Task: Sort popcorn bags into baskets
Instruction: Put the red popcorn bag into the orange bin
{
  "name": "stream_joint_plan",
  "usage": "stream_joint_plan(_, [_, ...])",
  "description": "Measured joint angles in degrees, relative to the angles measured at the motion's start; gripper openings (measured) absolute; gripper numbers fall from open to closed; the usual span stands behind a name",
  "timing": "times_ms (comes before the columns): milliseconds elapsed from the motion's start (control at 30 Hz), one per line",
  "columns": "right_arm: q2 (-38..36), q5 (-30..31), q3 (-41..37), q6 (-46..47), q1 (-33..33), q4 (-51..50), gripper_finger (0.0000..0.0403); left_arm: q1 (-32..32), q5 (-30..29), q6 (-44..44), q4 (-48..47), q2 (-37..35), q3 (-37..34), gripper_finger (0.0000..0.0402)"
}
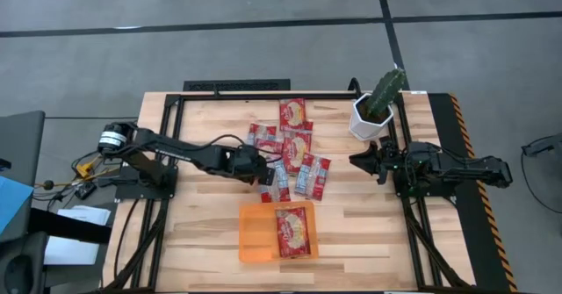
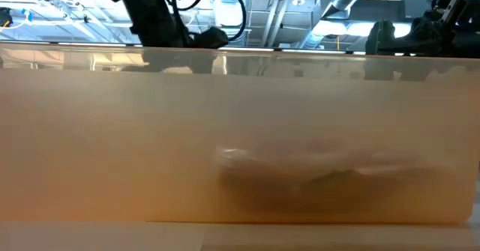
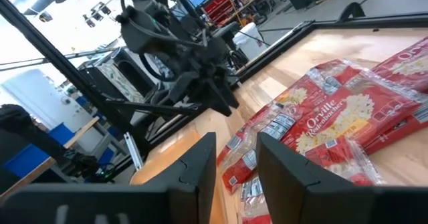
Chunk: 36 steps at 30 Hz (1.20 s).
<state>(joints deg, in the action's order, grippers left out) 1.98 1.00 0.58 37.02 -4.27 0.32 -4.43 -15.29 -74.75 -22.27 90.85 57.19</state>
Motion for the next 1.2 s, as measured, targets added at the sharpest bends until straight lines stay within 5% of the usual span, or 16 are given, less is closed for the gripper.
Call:
stream_joint_plan(533, [0.0, 0.5, 0.0, -1.5, -2.8, 0.0, 0.0124, 0.1, 3.3, -7.6, 17.1, 0.3, -10.5, 0.0269])
stream_joint_plan(867, [0.0, 0.5, 0.0, -1.6, -3.0, 0.1, 0.0128, 0.1, 4.6, -9.0, 27.5, 7.4, -10.6, 0.0266])
stream_joint_plan(1033, [0.0, 0.5, 0.0, -1.5, -3.0, 0.0, 0.0123, 0.1, 5.7, -11.1, 29.8, 10.5, -10.4, 0.022])
stream_joint_plan(1200, [0.0, 0.5, 0.0, -1.5, -3.0, 0.0, 0.0121, 0.6, 5.4, -11.3, 29.6, 11.2, -10.5, 0.0127])
